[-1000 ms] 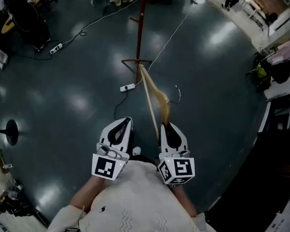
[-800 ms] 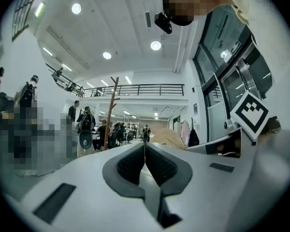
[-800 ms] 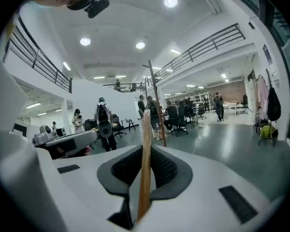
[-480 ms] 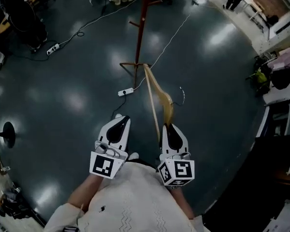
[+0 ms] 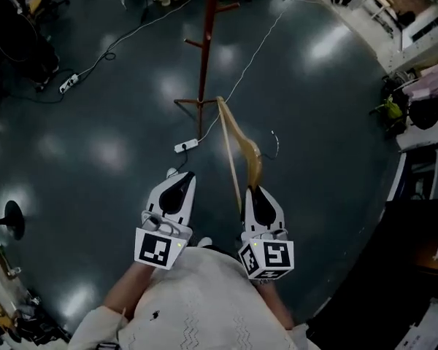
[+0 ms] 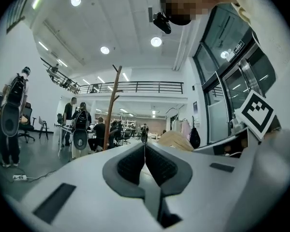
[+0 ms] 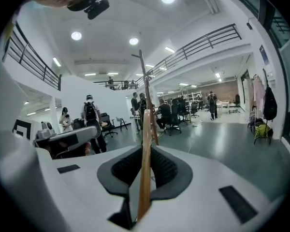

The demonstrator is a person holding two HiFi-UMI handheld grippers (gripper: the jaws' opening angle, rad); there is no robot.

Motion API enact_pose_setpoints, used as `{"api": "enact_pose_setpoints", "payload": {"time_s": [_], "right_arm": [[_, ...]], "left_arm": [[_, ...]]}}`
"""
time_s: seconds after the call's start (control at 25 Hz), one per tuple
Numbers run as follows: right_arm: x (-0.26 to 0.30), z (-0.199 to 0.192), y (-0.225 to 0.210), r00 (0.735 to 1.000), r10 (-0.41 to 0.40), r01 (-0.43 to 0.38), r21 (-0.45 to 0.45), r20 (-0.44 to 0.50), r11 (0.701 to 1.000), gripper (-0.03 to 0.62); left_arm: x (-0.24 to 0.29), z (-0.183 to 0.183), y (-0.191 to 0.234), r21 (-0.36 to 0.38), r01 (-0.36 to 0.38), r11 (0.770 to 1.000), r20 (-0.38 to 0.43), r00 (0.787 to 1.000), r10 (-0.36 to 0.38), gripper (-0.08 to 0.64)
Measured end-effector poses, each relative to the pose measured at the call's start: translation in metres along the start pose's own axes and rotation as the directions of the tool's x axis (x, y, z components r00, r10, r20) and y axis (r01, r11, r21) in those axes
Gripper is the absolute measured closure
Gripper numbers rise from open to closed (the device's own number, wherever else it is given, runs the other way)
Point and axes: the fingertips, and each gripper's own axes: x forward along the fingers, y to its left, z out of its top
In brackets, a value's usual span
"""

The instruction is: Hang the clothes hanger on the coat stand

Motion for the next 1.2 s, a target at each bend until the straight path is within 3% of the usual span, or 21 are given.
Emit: {"api": "enact_pose_setpoints", "payload": {"time_s": [0.36, 1.2], "right_arm": [[0.085, 0.035, -0.001, 0.999, -0.035, 0.035, -0.012, 0.008, 0.999, 0.525], [0.217, 0.115, -0.002, 0.975, -0.218, 0.219, -0.016, 0.043, 0.976, 0.525]], "left_arm": [[0.056, 0.018, 0.06, -0.009, 0.011, 1.0, 0.007, 1.0, -0.011, 0.548], [0.173, 0.048, 0.173, -0.023, 0.173, 0.985, -0.026, 0.985, -0.173, 0.548]]}}
